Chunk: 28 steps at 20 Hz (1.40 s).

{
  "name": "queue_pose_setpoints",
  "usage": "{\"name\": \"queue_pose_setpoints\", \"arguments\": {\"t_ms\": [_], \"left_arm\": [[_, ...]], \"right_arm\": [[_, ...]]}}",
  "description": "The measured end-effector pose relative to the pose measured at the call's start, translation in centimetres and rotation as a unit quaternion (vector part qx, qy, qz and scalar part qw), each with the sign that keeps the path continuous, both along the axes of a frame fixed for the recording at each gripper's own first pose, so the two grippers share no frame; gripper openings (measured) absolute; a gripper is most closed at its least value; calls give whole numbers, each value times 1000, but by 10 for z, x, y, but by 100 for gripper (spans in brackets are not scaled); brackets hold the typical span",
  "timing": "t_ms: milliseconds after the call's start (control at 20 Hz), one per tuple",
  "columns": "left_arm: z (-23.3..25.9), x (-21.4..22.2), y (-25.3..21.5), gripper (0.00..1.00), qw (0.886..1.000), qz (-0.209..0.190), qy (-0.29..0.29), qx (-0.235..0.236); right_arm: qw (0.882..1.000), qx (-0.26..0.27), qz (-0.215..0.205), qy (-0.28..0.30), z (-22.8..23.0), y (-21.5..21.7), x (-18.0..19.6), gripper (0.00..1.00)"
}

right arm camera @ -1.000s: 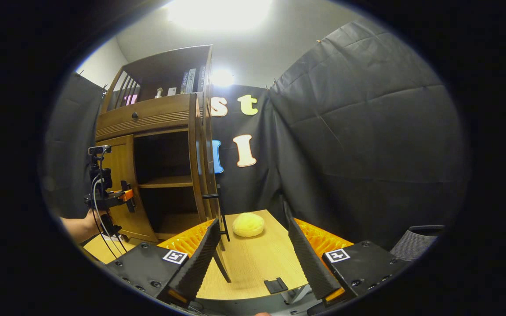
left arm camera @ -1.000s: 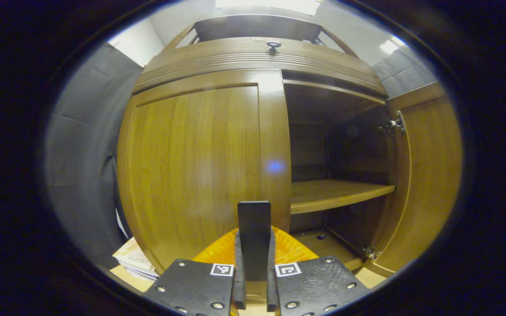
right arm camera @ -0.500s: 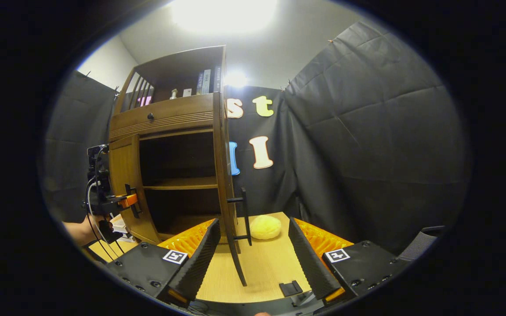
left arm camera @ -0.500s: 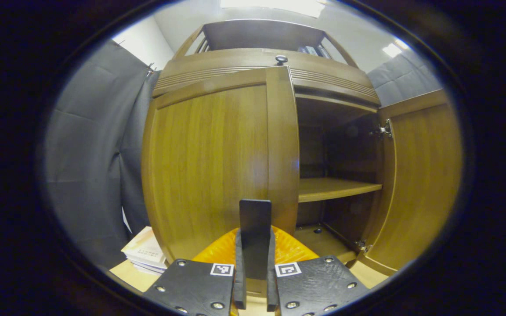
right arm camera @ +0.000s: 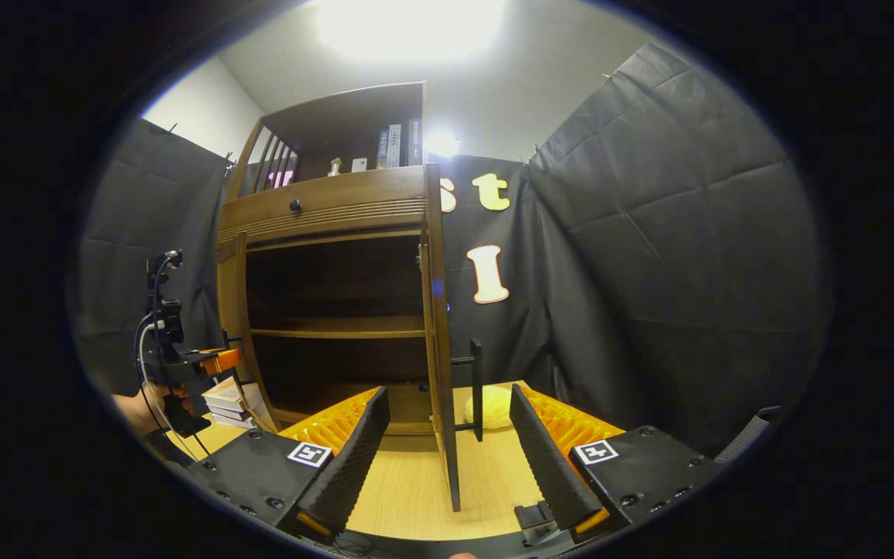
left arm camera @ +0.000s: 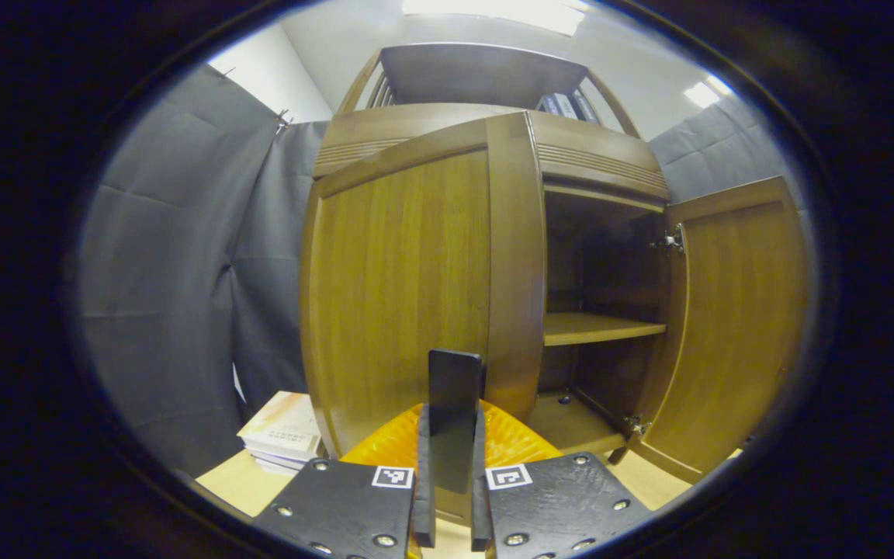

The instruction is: Open the right door of the double-door shoe cabinet with the right hand, and open the left door with the left hand.

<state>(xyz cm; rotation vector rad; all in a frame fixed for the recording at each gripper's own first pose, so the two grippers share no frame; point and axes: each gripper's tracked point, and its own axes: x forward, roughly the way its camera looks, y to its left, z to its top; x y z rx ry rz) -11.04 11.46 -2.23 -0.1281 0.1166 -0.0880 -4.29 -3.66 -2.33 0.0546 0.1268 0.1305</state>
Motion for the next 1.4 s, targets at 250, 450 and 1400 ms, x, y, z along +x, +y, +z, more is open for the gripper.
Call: {"name": "queue_pose_setpoints", "arguments": {"t_ms": [250, 450, 1400], "left_arm": [[12, -1, 1, 22, 1000, 4, -1, 5], [13, -4, 3, 22, 1000, 12, 2, 2], [16, -4, 6, 16, 999, 47, 4, 9]], "right_arm": [[1000, 4, 21, -3, 2, 21, 6, 98], [999, 4, 42, -12, 7, 44, 10, 98], [994, 4, 111, -14, 5, 142, 11, 98]]}}
